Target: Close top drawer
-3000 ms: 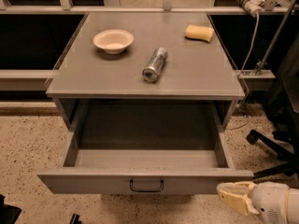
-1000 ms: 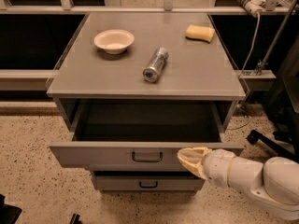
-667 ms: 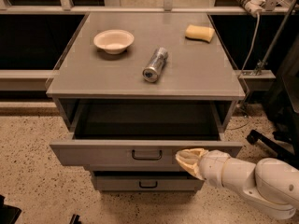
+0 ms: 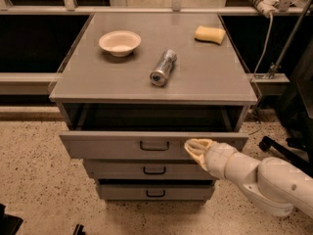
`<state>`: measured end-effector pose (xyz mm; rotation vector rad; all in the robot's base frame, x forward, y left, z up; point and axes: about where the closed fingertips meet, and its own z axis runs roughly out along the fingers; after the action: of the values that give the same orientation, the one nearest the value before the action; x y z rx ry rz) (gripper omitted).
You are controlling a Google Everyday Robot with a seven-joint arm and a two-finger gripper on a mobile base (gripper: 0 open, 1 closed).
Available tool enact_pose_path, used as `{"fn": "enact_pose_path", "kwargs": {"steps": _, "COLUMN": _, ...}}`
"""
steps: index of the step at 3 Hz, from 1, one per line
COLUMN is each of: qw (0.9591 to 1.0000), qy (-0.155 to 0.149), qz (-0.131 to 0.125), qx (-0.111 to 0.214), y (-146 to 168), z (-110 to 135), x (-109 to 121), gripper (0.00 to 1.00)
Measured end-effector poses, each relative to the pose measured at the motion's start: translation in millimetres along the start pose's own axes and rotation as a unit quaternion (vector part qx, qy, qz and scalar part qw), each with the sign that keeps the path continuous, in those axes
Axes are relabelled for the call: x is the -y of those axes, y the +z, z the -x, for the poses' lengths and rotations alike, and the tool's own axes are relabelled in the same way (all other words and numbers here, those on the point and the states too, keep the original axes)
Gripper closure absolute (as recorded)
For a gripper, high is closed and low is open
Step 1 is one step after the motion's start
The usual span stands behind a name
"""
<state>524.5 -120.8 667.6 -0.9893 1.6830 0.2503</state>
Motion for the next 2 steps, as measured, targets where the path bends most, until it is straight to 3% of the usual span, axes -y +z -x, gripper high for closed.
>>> {"fn": "enact_pose_path", "kwargs": {"steps": 1, "qw": 0.9984, "qy": -0.04, "qz": -0.03, "qx": 0.026, "y": 20, "z": 22, "x": 27, "gripper": 1.0}}
{"fn": "enact_pose_path", "kwargs": {"steps": 2, "qw": 0.9968, "qy": -0.052, "qz": -0.043, "qx": 0.044, "y": 32, "z": 34, "x": 38, "gripper": 1.0}}
